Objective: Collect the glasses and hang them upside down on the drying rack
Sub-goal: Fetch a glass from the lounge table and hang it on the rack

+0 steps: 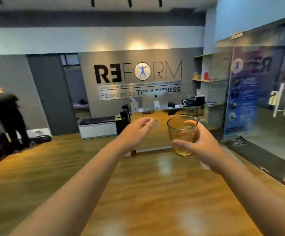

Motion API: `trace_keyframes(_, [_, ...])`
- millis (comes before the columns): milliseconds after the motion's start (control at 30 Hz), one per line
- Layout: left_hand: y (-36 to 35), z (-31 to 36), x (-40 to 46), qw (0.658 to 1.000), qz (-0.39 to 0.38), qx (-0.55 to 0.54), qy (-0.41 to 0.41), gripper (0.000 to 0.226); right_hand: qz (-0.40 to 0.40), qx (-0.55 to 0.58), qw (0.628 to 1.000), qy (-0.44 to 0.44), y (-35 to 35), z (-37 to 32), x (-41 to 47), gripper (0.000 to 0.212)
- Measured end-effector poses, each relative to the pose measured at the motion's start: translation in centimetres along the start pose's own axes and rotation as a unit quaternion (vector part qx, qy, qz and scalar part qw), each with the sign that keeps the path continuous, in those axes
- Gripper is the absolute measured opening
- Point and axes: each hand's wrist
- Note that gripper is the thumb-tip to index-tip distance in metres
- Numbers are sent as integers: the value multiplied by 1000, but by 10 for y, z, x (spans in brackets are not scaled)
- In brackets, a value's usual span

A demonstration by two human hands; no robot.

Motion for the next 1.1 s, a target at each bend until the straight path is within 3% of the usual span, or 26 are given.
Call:
trace_keyframes(267, [196, -179, -128, 966, 178, 46, 181, 45, -178, 86, 979, 45, -293, -66, 56, 81])
trace_keyframes(433, [295, -249, -215, 919, 285, 62, 265, 43, -294, 145, 941, 85, -449, -120, 63, 54])
trace_keyframes(567, [360, -292, -276, 869, 372, 94, 311, 54, -374, 192, 899, 122, -562, -163, 68, 58])
trace_keyframes(800, [431, -318, -344, 775, 493, 142, 370, 52, -501, 240, 811, 181, -718, -230, 71, 55])
trace_keyframes(1000, [455, -352, -371, 703, 551, 181, 412, 50, -568, 264, 750, 210, -823, -261, 77, 65])
trace_keyframes(1100, [468, -373, -388, 675, 571, 176, 433, 51, -600, 267, 722, 220, -870, -270, 70, 60])
Point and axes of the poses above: each hand's wrist, its own x-axis towards the middle knuckle, its own y-axis out of the back of the hand, z = x × y, and after that the axes turned 1 degree about z, right-handed
